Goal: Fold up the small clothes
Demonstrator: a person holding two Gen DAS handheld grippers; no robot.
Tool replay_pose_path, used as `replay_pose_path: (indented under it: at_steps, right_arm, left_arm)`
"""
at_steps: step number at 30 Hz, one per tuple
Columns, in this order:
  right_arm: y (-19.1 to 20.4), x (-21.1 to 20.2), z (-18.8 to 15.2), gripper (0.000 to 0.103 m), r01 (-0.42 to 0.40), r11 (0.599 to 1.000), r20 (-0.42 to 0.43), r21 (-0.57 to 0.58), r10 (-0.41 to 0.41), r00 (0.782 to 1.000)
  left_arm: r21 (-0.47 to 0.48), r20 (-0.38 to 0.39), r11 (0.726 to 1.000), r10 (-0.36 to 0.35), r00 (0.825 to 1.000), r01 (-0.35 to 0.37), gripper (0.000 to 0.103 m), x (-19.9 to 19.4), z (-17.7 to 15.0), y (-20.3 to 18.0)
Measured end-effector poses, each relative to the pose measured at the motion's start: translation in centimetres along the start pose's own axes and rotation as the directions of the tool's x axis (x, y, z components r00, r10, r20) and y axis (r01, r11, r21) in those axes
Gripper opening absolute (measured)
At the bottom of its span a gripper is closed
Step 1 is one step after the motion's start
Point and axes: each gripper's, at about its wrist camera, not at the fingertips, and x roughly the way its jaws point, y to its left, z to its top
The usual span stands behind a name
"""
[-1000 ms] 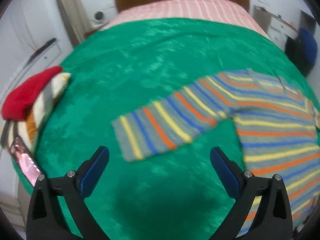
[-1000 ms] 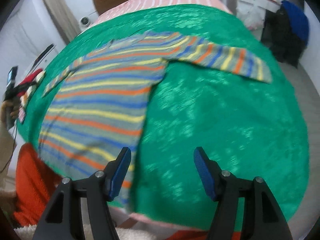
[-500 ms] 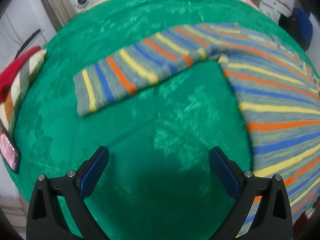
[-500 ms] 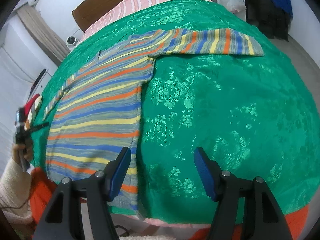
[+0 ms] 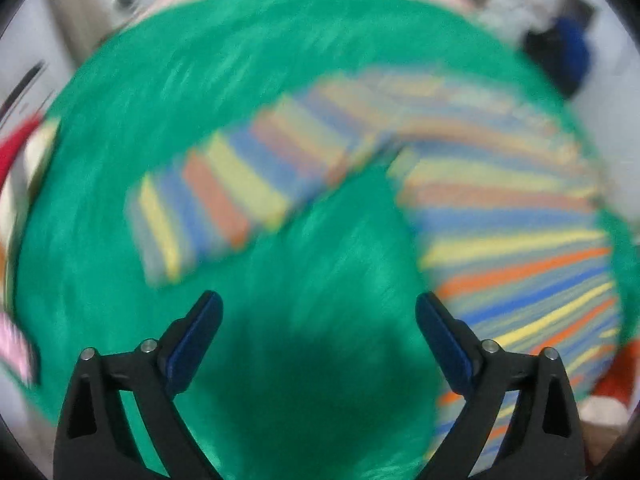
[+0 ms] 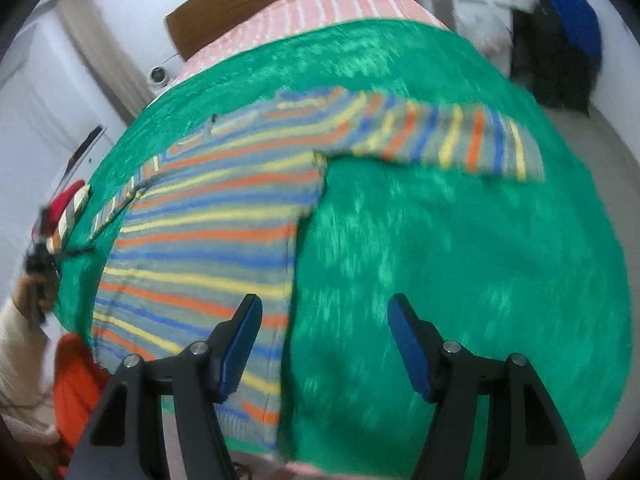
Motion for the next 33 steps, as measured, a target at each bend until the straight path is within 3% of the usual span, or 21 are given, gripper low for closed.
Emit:
replay_pose_path:
  at_steps: [3, 5, 7, 9, 11, 14, 18, 21, 22, 23, 24, 26, 27, 28, 30, 33]
  right_arm:
    - [0.6, 0.5, 5.2, 0.065, 0.001, 0.997, 0.024, -0.082, 0.001, 1.000]
    - [1.2, 1.8, 9.8, 0.067, -0.030, 0.989, 0.058, -0.144, 0.038, 0.998]
    - [1.8, 4.2, 13.8, 0.068, -0.020, 0.979, 0.085, -0.202, 0.038, 0.996]
    - [2.2, 7.9, 17.1, 0.068, 0.019, 0.965, 0.057, -0.262, -0.004, 0.998]
    - [2.1, 12.4, 20.2, 0.068, 0.033, 0.949, -0.009, -0.314, -0.037, 0.999]
    - [1.7, 17.1, 23.9, 0.068, -0.014, 0.939, -0.095, -0.342, -0.020, 0.995]
    - [2.1, 21.5, 27.8, 0.067, -0.089, 0.929, -0.149, -0.359, 0.037, 0.988]
    - [3.3, 25.1, 28.9, 0.067, -0.124, 0.911, -0.207, -0.393, 0.044, 0.977]
    - [3.6, 26.2, 29.0, 0.067, -0.120, 0.906, -0.224, -0.406, 0.029, 0.974]
    - [4.2, 27.9, 28.7, 0.067, -0.113, 0.897, -0.258, -0.428, -0.001, 0.966]
    - [4.6, 28.7, 28.4, 0.061, -0.106, 0.889, -0.276, -0.446, -0.024, 0.961]
    - [5.8, 29.1, 28.0, 0.023, -0.092, 0.862, -0.273, -0.499, -0.055, 0.961]
    - [6.3, 28.8, 27.9, 0.006, -0.080, 0.853, -0.263, -0.515, -0.069, 0.962]
    - [7.1, 28.4, 27.8, 0.006, -0.049, 0.838, -0.238, -0.544, -0.098, 0.966]
    - [8.7, 27.6, 27.3, 0.006, 0.093, 0.759, -0.125, -0.644, -0.224, 0.966]
    - [9.9, 27.5, 27.8, 0.005, 0.247, 0.681, 0.011, -0.689, -0.331, 0.944]
  left_arm:
    - [0.111, 0.071, 0.993, -0.057, 0.996, 0.049, 0.103, -0.4, 5.8, -1.7]
    - [0.175, 0.073, 0.983, -0.068, 0.995, 0.055, 0.103, 2.3, 10.4, -2.7]
    - [0.253, 0.072, 0.967, -0.023, 0.997, 0.005, 0.102, 5.8, 13.5, -4.1]
    - [0.334, 0.057, 0.940, 0.050, 0.997, -0.067, 0.101, 9.9, 15.8, -5.2]
    - [0.378, 0.022, 0.918, 0.120, 0.992, -0.120, 0.100, 14.1, 17.5, -6.1]
    - [0.375, -0.012, 0.916, 0.158, 0.987, -0.142, 0.098, 17.4, 18.6, -5.9]
    - [0.384, -0.037, 0.918, 0.121, 0.992, -0.098, 0.098, 19.7, 20.1, -6.4]
    - [0.390, -0.083, 0.918, 0.105, 0.991, -0.064, 0.098, 20.6, 20.4, -6.2]
    - [0.372, -0.103, 0.928, 0.073, 0.992, -0.030, 0.082, 20.5, 20.5, -6.0]
    - [0.359, -0.116, 0.933, 0.032, 0.993, 0.012, 0.038, 20.5, 20.7, -5.9]
    - [0.360, -0.119, 0.932, 0.004, 0.993, 0.040, 0.010, 20.1, 20.7, -6.0]
    - [0.434, -0.076, 0.901, 0.059, 0.995, -0.021, 0.005, 19.6, 20.0, -7.3]
    - [0.493, -0.027, 0.864, 0.129, 0.991, -0.099, 0.004, 19.7, 19.6, -8.5]
    - [0.505, 0.005, 0.851, 0.162, 0.987, -0.143, 0.004, 19.6, 19.3, -8.9]
    - [0.482, 0.076, 0.846, 0.219, 0.973, -0.228, 0.004, 19.5, 19.7, -9.1]
    - [0.411, 0.112, 0.869, 0.252, 0.961, -0.276, 0.004, 20.2, 21.2, -8.8]
